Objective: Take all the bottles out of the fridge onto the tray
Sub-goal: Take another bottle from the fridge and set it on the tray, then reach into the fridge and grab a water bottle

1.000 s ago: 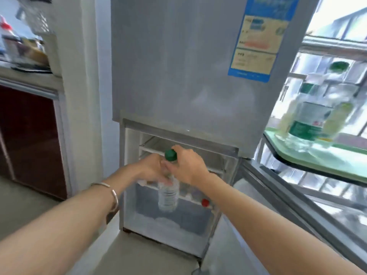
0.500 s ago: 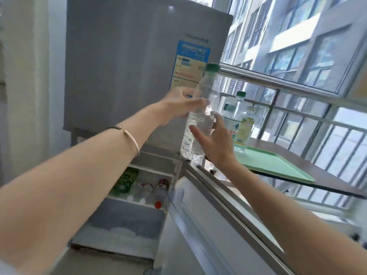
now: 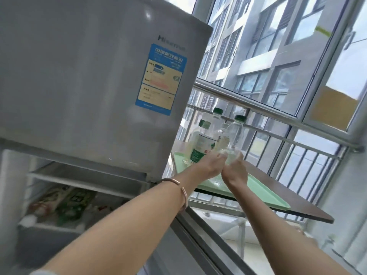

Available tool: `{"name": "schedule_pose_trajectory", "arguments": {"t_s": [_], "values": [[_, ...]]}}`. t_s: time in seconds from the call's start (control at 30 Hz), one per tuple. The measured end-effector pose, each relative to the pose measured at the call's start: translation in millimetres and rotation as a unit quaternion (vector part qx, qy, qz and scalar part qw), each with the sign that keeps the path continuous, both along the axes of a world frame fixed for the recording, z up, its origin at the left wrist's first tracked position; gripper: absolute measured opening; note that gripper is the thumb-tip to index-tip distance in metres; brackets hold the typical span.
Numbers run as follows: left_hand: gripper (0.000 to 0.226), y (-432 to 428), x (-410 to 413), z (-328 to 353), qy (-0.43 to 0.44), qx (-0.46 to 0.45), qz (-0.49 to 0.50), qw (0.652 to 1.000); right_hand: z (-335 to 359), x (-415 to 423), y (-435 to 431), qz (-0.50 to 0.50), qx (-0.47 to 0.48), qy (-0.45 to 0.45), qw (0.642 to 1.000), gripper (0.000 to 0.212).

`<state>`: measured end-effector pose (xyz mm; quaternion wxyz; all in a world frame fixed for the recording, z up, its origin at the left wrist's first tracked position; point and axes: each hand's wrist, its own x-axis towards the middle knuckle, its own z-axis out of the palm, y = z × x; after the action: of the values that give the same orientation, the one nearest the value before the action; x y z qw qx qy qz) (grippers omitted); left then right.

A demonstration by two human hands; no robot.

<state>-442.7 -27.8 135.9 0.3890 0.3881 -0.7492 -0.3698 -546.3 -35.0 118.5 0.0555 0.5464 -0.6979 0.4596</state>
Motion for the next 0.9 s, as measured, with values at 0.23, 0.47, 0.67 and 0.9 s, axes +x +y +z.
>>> {"name": "schedule_pose_trajectory", "arguments": {"t_s": [0.23, 0.47, 0.67, 0.9], "values": [[0.062, -26, -14, -2, -0.004, 0.029, -0.045, 0.999, -6, -5, -29, -0.008, 0.026, -0.037, 0.999, 0.065], [0.038, -14, 18, 3, 0.135, -0.123, 0.102, 0.978, 1, 26, 2, -0.007, -0.275, -0.064, 0.959, 0.027], [0.028, 20, 134, 7, 0.142, -0.322, 0.299, 0.887, 18, 124, 31, 0.194, -0.351, -0.024, 0.916, 0.016], [0.027, 33, 258, -60, -0.008, -0.326, 0.458, 0.827, -47, 239, 39, 0.3, -0.142, 0.087, 0.939, 0.014]]}}
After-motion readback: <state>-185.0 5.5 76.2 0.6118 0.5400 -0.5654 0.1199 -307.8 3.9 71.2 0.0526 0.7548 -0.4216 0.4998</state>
